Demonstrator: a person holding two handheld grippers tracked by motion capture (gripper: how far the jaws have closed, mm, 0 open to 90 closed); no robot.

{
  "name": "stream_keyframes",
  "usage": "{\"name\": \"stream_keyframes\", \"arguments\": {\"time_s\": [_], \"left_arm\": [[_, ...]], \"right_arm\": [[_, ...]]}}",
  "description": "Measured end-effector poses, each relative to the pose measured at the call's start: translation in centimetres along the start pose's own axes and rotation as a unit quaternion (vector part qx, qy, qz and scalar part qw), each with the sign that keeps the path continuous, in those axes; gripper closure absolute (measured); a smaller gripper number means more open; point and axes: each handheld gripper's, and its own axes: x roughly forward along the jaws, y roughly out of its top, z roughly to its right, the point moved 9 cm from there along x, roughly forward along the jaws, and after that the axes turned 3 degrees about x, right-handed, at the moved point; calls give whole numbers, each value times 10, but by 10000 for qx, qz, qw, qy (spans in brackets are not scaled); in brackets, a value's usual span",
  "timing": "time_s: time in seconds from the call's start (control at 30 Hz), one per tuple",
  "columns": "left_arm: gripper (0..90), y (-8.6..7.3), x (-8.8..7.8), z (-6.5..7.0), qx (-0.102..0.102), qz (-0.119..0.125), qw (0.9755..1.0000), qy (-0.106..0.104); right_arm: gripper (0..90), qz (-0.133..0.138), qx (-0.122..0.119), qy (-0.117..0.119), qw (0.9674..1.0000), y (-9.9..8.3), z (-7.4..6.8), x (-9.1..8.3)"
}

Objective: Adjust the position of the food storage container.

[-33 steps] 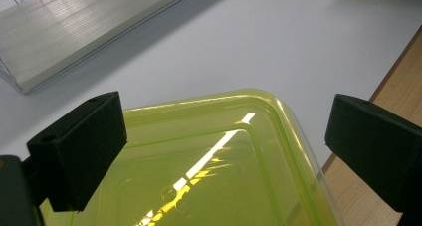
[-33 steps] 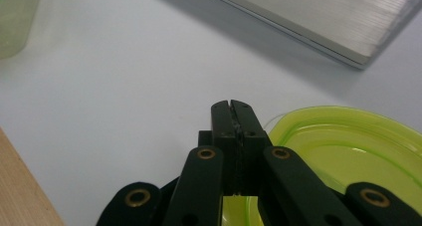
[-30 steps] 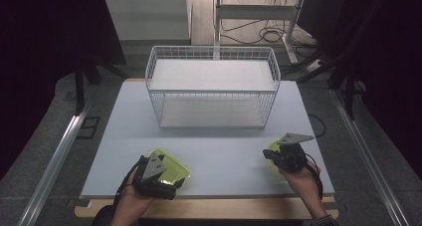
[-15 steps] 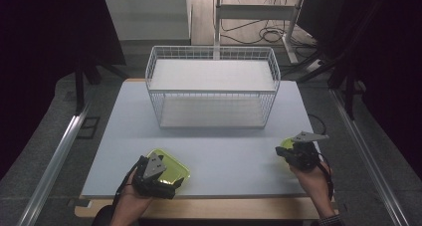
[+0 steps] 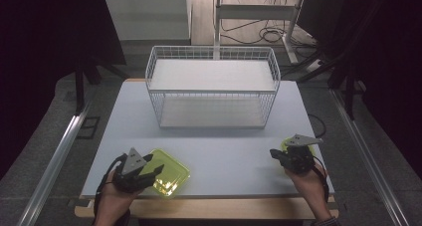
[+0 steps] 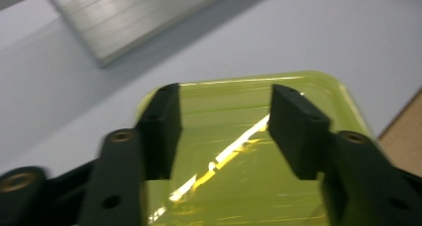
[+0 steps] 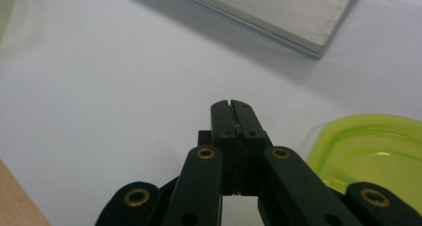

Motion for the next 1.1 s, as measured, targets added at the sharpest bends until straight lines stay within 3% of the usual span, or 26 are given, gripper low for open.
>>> {"name": "stream_keyframes", "arguments": {"time_s": [0.07,0.13,0.23,0.33,0.37,0.47,0.7,0.97,1.1], "left_arm": [[643,-2,-2,-6,-65,7,10000,54],[748,-10,-8,-24,-267,-31,9994,197],[850,-18,-11,-35,-365,-104,9989,278],[895,-36,-9,-55,-539,-378,9969,439],[897,-36,-9,-55,-539,-378,9969,439],[897,-54,-1,-67,-779,-705,9937,398],[897,-63,12,-62,-890,-966,9913,70],[897,-63,19,-49,-773,-1195,9898,-91],[897,-57,25,-35,-605,-1277,9897,-229]], "right_arm": [[890,-3,-26,23,10000,0,-3,1],[890,-23,-90,115,9999,0,-10,3],[889,-30,-94,174,9998,0,-14,5],[889,-42,-126,270,9995,-1,-21,6],[889,-42,-126,270,9995,-1,-21,6],[888,-45,-117,416,9991,-1,-29,8],[888,-125,-185,724,9971,-3,-51,13],[884,-260,-283,1103,9932,-7,-77,18],[881,-316,-345,1308,9903,-9,-94,20]]}}
